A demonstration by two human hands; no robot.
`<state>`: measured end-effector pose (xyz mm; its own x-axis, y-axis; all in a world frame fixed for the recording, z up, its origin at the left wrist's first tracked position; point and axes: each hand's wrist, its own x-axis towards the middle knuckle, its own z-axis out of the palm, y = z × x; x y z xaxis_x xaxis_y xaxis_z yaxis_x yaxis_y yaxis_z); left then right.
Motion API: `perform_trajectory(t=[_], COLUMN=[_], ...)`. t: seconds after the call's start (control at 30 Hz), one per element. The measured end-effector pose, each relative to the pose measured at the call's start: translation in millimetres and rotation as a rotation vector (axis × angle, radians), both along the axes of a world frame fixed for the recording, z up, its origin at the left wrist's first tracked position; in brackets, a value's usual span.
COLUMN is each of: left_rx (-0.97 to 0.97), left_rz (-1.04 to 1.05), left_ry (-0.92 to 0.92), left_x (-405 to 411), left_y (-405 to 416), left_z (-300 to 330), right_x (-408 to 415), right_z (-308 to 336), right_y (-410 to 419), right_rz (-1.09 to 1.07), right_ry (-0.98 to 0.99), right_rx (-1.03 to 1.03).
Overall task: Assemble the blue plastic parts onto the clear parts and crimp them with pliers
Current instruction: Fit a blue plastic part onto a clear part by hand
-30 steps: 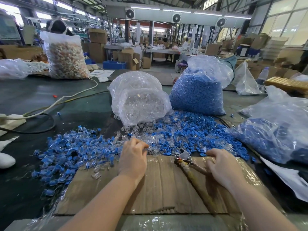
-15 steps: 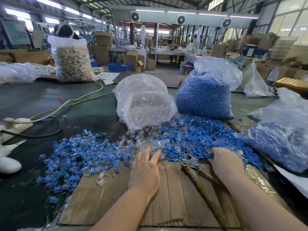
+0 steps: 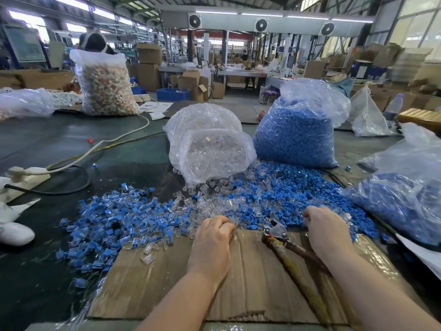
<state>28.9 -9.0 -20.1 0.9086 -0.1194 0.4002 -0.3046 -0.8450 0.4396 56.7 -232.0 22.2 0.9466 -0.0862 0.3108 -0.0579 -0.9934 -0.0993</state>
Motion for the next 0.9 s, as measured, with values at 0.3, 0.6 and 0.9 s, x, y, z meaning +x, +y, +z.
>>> perform_trajectory(t=[0.3,0.6,0.9], left_rx=[0.067,-0.064,-0.256], left_rz=[0.092,0.045,-0.040], left_ry=[-0.017,-0.017,0.015], left_x=[-2.6,-4.8,-9.5], left_y=[-2.5,-1.3,0.3], left_z=[1.0,0.8,10.1], right_x=[-38.0,-51.4,-54.5], right_z=[-6.5,-28.7,-31.4], right_y=[86.4,94.4,93.2], right_rz=[0.364,0.306,0.327], right_ry=[-0.063,-0.117,-0.158], right_rx=[0.367,0.466,0.521])
